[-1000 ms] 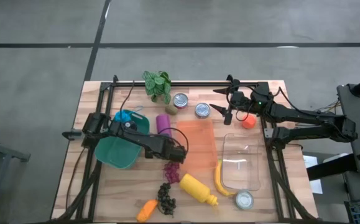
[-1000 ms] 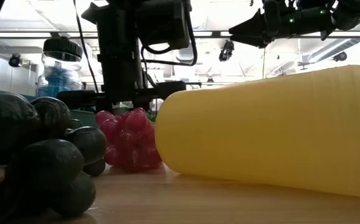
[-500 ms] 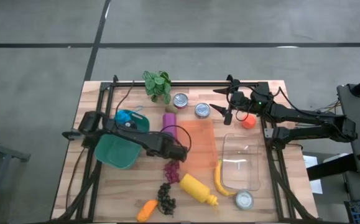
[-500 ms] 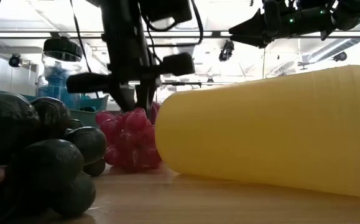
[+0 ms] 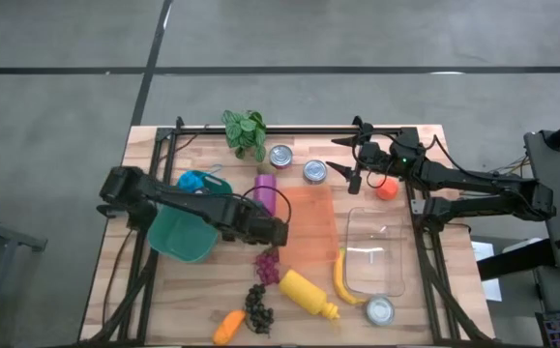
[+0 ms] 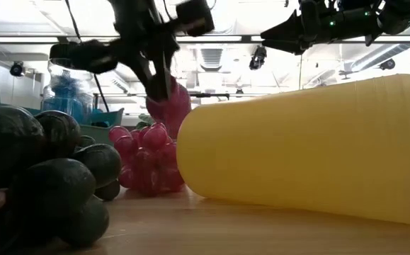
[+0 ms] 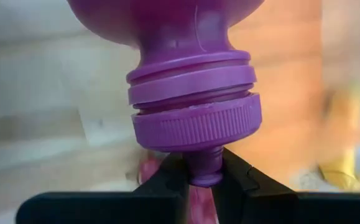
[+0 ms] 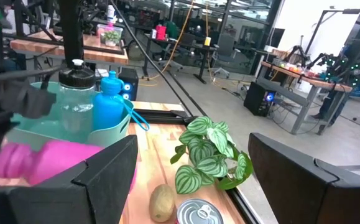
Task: Pick & Place Food Item
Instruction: Put the violet water bottle into the green bin
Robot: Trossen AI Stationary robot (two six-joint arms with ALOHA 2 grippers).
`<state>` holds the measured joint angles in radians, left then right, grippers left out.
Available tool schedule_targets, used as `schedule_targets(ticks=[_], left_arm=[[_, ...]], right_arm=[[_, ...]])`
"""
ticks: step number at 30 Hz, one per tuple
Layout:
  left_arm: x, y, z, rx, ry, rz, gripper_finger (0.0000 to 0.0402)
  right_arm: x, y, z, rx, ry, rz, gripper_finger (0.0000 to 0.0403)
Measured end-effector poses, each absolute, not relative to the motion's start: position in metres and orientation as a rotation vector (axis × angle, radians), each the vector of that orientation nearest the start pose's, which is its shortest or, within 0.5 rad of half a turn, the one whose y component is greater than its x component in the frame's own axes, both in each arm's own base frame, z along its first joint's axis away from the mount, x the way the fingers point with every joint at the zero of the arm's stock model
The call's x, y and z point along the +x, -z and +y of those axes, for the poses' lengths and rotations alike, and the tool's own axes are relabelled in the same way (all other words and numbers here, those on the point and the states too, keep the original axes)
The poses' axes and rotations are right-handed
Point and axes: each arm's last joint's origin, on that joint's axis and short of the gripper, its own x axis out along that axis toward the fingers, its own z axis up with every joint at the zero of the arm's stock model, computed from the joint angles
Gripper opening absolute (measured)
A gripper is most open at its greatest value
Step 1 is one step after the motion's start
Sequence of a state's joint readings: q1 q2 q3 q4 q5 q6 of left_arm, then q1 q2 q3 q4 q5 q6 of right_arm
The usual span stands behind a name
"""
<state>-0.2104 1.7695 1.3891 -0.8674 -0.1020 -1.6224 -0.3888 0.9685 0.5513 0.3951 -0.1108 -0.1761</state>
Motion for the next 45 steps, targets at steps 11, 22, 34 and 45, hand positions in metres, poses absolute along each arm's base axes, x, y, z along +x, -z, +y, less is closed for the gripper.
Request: schedule_targets(ticks=[11, 22, 34, 45], left_arm=[[0.315, -0.289, -0.083, -1.451, -0.753, 0.980, 0.0043], [0.302, -0.329, -0.111, -1.660, -0.593, 1.193, 0.0043], [0.286, -0.352, -0.137, -1.766, -0.468, 1.581, 0.0043], [0.254, -0.340, -0.164, -1.531, -0.297, 2.031, 0.0043]], right_arm=[[0.200, -0.274, -0.079, -0.169, 0.275, 0.048, 0.0305], [0.200, -0.274, -0.079, -0.169, 0.275, 0.048, 0.0305], [0.200, -0.274, -0.079, -0.169, 0.275, 0.048, 0.0305], [0.200, -0.274, -0.079, -0.169, 0.275, 0.048, 0.0305]])
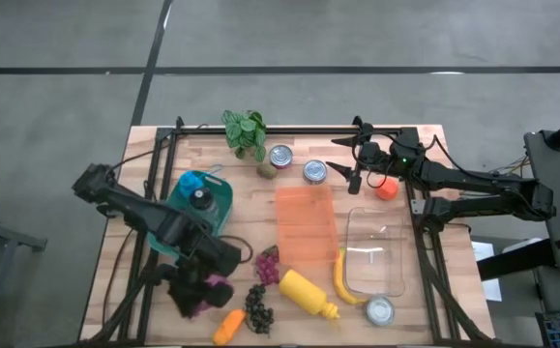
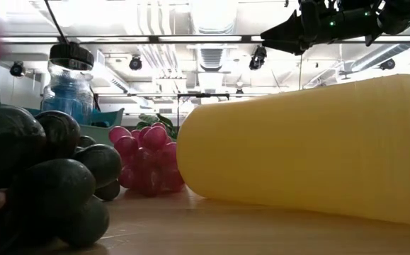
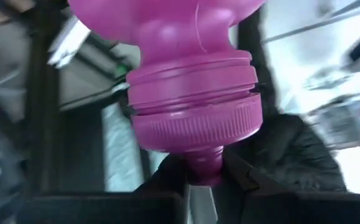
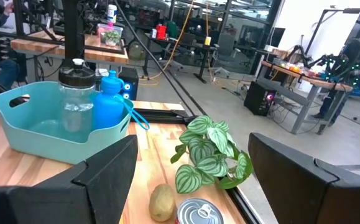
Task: Pick & Place Food Item
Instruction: Put the violet water bottle into the green bin
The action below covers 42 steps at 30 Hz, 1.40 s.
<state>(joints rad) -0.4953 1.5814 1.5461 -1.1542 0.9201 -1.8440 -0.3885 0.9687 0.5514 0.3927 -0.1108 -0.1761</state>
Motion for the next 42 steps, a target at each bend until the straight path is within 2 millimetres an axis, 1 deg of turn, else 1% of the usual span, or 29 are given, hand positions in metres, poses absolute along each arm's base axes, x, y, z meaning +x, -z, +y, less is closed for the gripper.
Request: schedule_targets(ticks=[2, 4, 11, 15, 22, 26, 31, 37, 42], left_arm=[[0.247, -0.334, -0.168, -1.489, -0.296, 2.107, 0.0043], [0.242, -0.327, -0.171, -1.453, -0.309, 2.145, 0.0043], [0.237, -0.297, -0.175, -1.401, -0.306, 2.191, 0.0043], [0.240, -0.282, -0.181, -1.416, -0.179, 2.221, 0.0043], [0.236, -0.252, -0.181, -1.441, -0.094, 2.340, 0.0043], [0.234, -0.239, -0.181, -1.462, -0.058, 2.394, 0.0043], [0.232, -0.229, -0.180, -1.463, -0.040, 2.399, 0.0043], [0.232, -0.227, -0.179, -1.459, -0.018, 2.396, 0.0043], [0.231, -0.222, -0.179, -1.441, 0.040, 2.388, 0.0043]], right_arm=[[0.200, -0.274, -0.079, -0.169, 0.275, 0.048, 0.0305], [0.200, -0.274, -0.079, -0.169, 0.275, 0.048, 0.0306], [0.200, -0.274, -0.079, -0.169, 0.275, 0.048, 0.0305], [0.200, -0.274, -0.079, -0.169, 0.275, 0.048, 0.0305], [0.200, -0.274, -0.079, -0.169, 0.275, 0.048, 0.0305], [0.200, -0.274, -0.079, -0.169, 0.275, 0.048, 0.0305], [0.200, -0.274, -0.079, -0.169, 0.275, 0.048, 0.0305], [0.200, -0.274, -0.079, -0.169, 0.275, 0.048, 0.0305], [0.200, -0.274, -0.079, -0.169, 0.275, 0.048, 0.0305]])
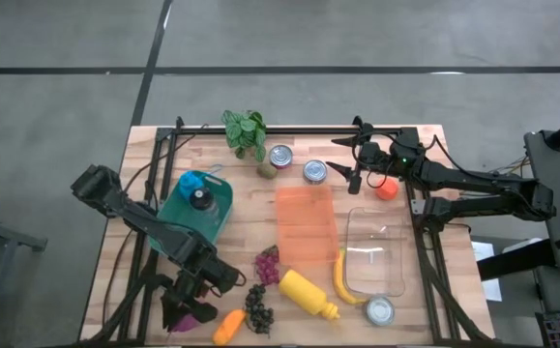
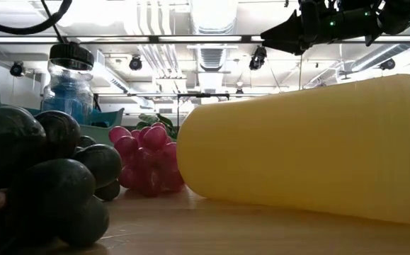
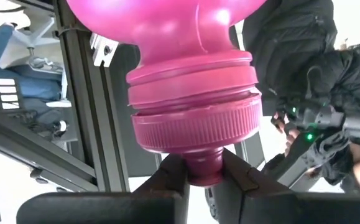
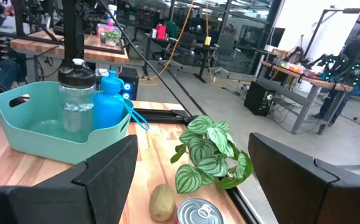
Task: Pick & Place Food Item
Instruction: Put the violet water bottle into the green bin
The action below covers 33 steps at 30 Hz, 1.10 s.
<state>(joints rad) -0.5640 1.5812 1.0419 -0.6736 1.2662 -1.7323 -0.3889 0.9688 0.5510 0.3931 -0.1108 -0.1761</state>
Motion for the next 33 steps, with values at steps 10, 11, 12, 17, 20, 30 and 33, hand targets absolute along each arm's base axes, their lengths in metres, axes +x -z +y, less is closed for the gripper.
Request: schedule_targets(ticks=[10, 11, 12, 17, 20, 30, 33], left_arm=[[0.2282, -0.2150, -0.1769, -1.449, 0.080, 2.436, 0.0043], [0.2283, -0.2150, -0.1768, -1.450, 0.081, 2.436, 0.0043], [0.2284, -0.2151, -0.1767, -1.451, 0.082, 2.437, 0.0043], [0.2288, -0.2152, -0.1770, -1.450, 0.090, 2.434, 0.0043], [0.2290, -0.2153, -0.1770, -1.452, 0.088, 2.434, 0.0050], [0.2295, -0.2156, -0.1774, -1.452, 0.097, 2.431, 0.0112], [0.2294, -0.2156, -0.1774, -1.452, 0.099, 2.434, 0.0126]], right_arm=[[0.2003, -0.2742, -0.0786, -0.169, 0.275, 0.048, 0.0305], [0.2004, -0.2742, -0.0786, -0.169, 0.275, 0.048, 0.0305], [0.2004, -0.2743, -0.0786, -0.169, 0.275, 0.048, 0.0305], [0.2004, -0.2743, -0.0786, -0.169, 0.275, 0.048, 0.0305], [0.2004, -0.2742, -0.0786, -0.169, 0.275, 0.048, 0.0305], [0.2004, -0.2743, -0.0786, -0.169, 0.275, 0.048, 0.0305], [0.2004, -0.2743, -0.0786, -0.169, 0.275, 0.048, 0.0305]])
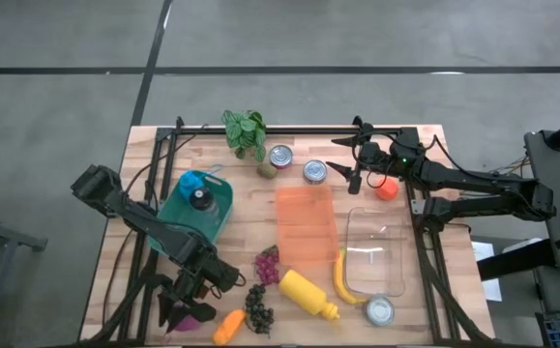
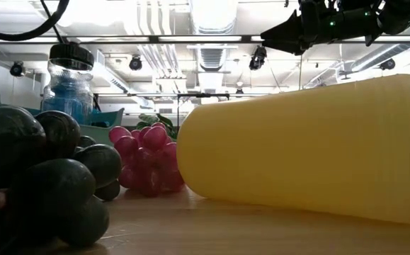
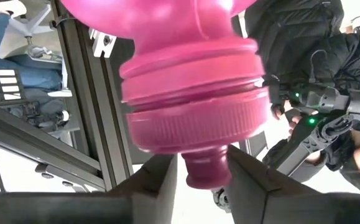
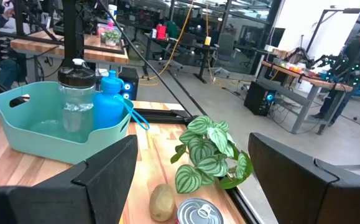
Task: Pick & Place Food Item
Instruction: Put the violet water bottle into the green bin
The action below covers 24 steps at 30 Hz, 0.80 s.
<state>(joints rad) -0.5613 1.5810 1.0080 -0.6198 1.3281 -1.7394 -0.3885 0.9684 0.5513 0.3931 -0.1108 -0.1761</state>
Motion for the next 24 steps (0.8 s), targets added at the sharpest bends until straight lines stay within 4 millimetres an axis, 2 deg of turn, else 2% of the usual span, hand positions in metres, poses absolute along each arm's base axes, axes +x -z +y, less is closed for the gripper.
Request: schedule_targets(ticks=[7, 12, 15, 19, 24], left_arm=[[0.232, -0.220, -0.179, -1.459, 0.106, 2.439, 0.0158], [0.235, -0.235, -0.181, -1.478, 0.097, 2.437, 0.0171], [0.233, -0.246, -0.182, -1.510, 0.004, 2.448, 0.0172], [0.228, -0.266, -0.182, -1.547, -0.071, 2.345, 0.0172], [0.212, -0.306, -0.187, -1.623, -0.182, 2.151, 0.0172]], right_arm=[[0.200, -0.274, -0.079, -0.169, 0.275, 0.048, 0.0305], [0.200, -0.274, -0.079, -0.169, 0.275, 0.048, 0.0306], [0.200, -0.274, -0.079, -0.169, 0.275, 0.048, 0.0305], [0.200, -0.274, -0.079, -0.169, 0.275, 0.048, 0.0305], [0.200, -0.274, -0.079, -0.169, 0.275, 0.048, 0.0305]])
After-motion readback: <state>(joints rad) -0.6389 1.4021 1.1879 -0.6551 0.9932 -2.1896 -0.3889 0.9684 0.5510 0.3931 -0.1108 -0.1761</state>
